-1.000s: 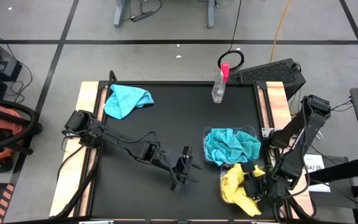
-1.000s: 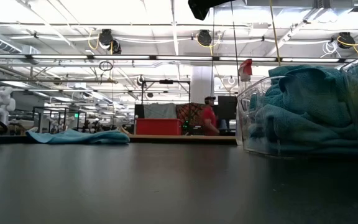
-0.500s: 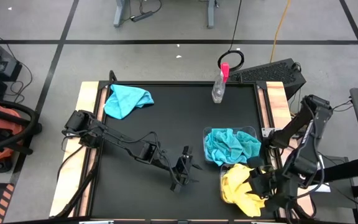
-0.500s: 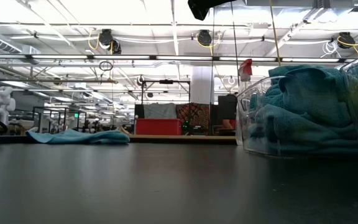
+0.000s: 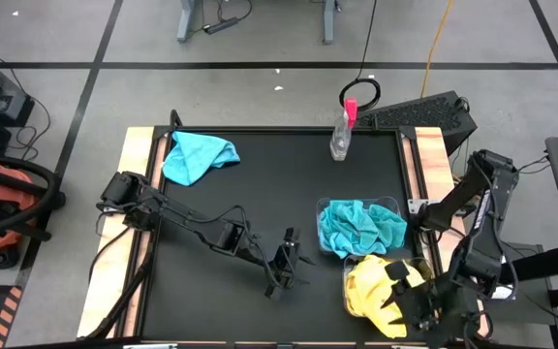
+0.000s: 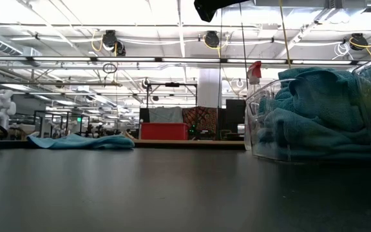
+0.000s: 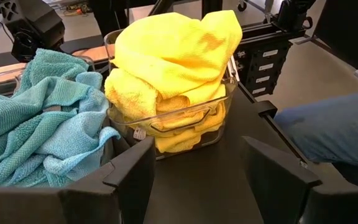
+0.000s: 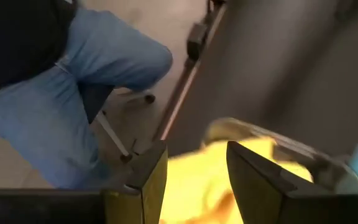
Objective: Sort microfiber towel by color & place in baskets
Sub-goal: Put the yellow towel into the bottom transparent bin
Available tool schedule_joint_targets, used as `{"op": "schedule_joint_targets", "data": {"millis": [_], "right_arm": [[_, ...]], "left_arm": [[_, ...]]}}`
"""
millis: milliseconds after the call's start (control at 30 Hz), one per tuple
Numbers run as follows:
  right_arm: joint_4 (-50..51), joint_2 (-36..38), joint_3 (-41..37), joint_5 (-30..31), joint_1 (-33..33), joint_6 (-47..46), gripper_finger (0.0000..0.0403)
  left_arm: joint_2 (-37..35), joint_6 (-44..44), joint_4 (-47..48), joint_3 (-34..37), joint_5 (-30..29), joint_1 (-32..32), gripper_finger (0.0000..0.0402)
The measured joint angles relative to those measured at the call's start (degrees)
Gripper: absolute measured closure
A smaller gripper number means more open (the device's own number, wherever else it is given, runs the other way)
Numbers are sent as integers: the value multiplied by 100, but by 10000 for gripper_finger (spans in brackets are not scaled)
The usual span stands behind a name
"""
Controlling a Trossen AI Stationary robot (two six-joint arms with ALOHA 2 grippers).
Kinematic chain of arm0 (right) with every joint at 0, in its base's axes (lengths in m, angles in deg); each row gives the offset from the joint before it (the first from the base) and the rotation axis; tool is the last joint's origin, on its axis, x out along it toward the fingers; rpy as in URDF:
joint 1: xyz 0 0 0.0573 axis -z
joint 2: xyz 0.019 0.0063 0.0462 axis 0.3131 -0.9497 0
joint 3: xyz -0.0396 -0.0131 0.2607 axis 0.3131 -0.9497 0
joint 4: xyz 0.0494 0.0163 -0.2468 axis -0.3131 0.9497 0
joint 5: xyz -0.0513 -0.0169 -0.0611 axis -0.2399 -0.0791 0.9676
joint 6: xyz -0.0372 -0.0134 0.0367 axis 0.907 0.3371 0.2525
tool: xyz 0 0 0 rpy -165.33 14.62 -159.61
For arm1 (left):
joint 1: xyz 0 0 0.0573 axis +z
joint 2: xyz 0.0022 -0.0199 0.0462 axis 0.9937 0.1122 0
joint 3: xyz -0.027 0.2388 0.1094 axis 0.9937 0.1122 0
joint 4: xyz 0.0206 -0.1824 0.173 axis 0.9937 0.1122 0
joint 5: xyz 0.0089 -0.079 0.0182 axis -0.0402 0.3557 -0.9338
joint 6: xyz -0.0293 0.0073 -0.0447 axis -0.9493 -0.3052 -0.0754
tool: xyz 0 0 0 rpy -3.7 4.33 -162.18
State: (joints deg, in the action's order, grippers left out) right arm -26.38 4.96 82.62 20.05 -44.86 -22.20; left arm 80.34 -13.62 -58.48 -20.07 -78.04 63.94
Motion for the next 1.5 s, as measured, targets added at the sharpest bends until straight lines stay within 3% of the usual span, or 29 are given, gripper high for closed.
{"op": "schedule_joint_targets", "data": {"millis": [200, 567, 933, 1233, 1500], "right_arm": [[-155, -531, 4, 2, -44, 160, 246], [1478, -1744, 4, 168, 63, -782, 246], [1339, -2458, 6, 59, 161, -752, 246], [1359, -2497, 6, -245, 245, -726, 246], [1457, -1781, -7, -349, 245, -805, 246]], "left_arm": [[0, -1, -4, 0, 1, 0, 162], [0, -136, -7, 0, 2, -2, 162], [0, -138, -7, 0, 2, -2, 162], [0, -142, 9, 0, 0, -28, 162], [0, -140, 96, 0, 0, -29, 162]]}}
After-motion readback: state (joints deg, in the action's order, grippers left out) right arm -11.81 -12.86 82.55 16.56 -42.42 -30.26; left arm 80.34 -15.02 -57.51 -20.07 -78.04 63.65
